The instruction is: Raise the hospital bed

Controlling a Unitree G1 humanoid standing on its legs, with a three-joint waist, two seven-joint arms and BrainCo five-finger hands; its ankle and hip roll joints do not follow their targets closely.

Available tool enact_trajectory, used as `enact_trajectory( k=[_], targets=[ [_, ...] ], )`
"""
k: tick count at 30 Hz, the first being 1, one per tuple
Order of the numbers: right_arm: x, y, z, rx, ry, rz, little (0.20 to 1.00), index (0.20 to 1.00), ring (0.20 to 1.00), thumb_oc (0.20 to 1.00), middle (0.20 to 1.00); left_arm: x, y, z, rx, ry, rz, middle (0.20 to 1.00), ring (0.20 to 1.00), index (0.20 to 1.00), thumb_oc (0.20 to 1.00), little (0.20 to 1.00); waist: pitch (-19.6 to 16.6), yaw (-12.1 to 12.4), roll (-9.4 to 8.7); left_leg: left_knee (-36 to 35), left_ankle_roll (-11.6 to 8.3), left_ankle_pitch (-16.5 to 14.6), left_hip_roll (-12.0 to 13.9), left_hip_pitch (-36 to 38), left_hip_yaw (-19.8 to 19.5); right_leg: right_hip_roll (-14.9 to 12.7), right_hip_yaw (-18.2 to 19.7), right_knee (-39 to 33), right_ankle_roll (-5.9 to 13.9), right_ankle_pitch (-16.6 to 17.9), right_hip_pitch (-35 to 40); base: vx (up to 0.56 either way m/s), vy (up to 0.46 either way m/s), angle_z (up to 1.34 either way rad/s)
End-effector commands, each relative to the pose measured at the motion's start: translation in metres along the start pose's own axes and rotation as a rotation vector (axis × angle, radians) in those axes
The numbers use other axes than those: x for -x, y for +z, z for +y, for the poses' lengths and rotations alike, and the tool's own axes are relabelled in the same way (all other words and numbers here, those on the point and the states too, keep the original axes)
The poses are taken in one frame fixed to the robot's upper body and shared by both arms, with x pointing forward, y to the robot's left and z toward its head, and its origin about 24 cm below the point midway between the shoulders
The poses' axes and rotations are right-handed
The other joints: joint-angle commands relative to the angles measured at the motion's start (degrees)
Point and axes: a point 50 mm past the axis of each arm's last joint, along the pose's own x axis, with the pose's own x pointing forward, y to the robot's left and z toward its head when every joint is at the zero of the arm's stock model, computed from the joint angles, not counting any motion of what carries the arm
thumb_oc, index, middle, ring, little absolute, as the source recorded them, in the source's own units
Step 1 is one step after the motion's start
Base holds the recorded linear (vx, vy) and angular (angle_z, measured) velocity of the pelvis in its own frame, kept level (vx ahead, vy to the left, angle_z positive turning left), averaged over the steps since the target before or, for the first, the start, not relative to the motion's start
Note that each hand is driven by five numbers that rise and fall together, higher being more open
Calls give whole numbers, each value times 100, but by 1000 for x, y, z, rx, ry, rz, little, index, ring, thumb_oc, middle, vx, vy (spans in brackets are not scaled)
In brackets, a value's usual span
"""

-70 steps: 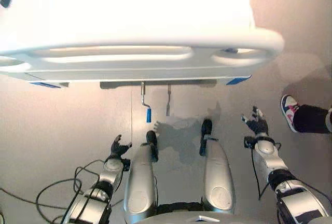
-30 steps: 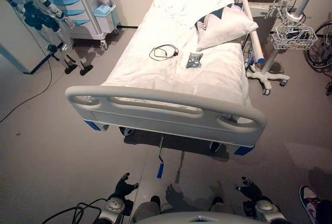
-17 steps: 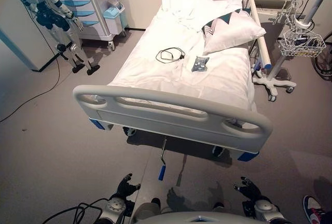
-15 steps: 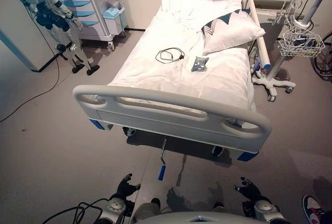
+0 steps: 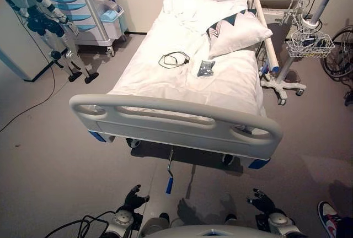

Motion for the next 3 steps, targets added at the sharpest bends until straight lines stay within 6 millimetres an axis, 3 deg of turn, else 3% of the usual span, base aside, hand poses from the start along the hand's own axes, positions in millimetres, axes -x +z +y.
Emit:
enact_trajectory(
  k=[1, 3],
  targets=[
    [-6, 27, 6, 7, 21, -88, 1000, 1000, 1000, 1000, 1000, -6, 19, 15, 48, 45, -77, 1000, 1000, 1000, 1000, 1000, 202, -108, -192, 42, 189, 159, 19, -93, 31, -119, 254, -98, 84, 157, 362, -8, -11, -4],
    [-5, 25, 6, 6, 18, -83, 1000, 1000, 1000, 1000, 1000, -6, 18, 15, 50, 46, -74, 1000, 1000, 1000, 1000, 1000, 197, -118, -200, 41, 187, 155, 29, -88, 37, -115, 261, -121, 85, 171, 370, 0, 0, 0]
  ],
)
